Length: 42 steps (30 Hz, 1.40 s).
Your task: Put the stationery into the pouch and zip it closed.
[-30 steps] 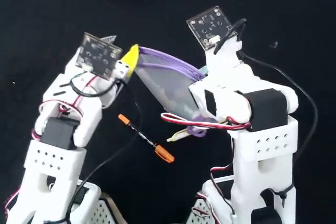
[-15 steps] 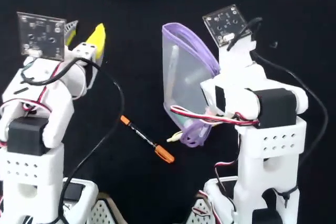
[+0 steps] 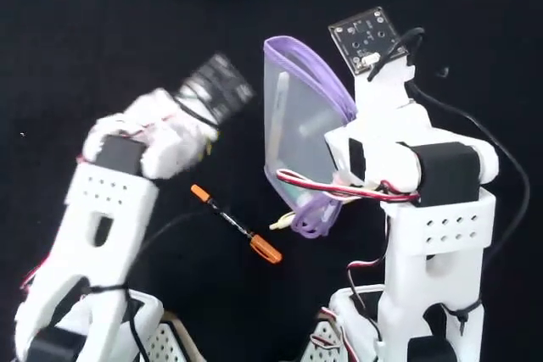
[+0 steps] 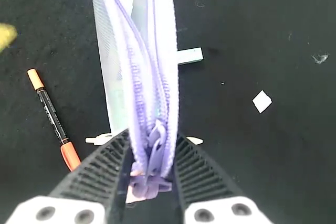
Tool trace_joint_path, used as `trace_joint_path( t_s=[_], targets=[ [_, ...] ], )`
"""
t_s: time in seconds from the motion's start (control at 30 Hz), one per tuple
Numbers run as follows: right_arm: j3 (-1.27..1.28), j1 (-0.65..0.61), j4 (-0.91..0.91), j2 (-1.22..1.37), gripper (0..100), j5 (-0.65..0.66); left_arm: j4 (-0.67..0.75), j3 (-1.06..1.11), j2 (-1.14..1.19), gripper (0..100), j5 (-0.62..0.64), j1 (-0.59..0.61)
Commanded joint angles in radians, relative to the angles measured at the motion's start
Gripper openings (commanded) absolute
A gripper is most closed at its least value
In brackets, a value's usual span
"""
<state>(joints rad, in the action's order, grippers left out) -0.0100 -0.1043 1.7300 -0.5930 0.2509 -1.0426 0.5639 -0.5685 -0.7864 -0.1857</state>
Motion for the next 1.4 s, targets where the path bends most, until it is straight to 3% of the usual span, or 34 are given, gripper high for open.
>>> trace_joint_path(
  t_s=[0.0, 0.17, 0.4, 0.9, 1.07, 1.37],
  targets=[
    [-0.004, 0.02, 0.009, -0.021, 1.2, -0.008, 0.002, 0.056, 0.051, 17, -0.14, -0.082],
    [-0.004, 0.02, 0.009, -0.021, 1.2, -0.008, 0.018, 0.127, 0.152, 17, -0.219, -0.176],
    [-0.004, 0.02, 0.011, -0.021, 1.2, -0.008, 0.169, 0.174, 0.339, 17, -0.299, -0.219],
    [-0.004, 0.02, 0.008, -0.022, 1.2, -0.006, 0.069, 0.143, 0.465, 17, -0.439, -0.239],
    [-0.004, 0.02, 0.008, -0.022, 1.2, -0.006, -0.035, 0.133, 0.47, 17, -0.514, -0.245],
    [-0.004, 0.02, 0.011, -0.027, 1.2, -0.008, -0.031, 0.131, 0.471, 16, -0.534, -0.245]
  ],
)
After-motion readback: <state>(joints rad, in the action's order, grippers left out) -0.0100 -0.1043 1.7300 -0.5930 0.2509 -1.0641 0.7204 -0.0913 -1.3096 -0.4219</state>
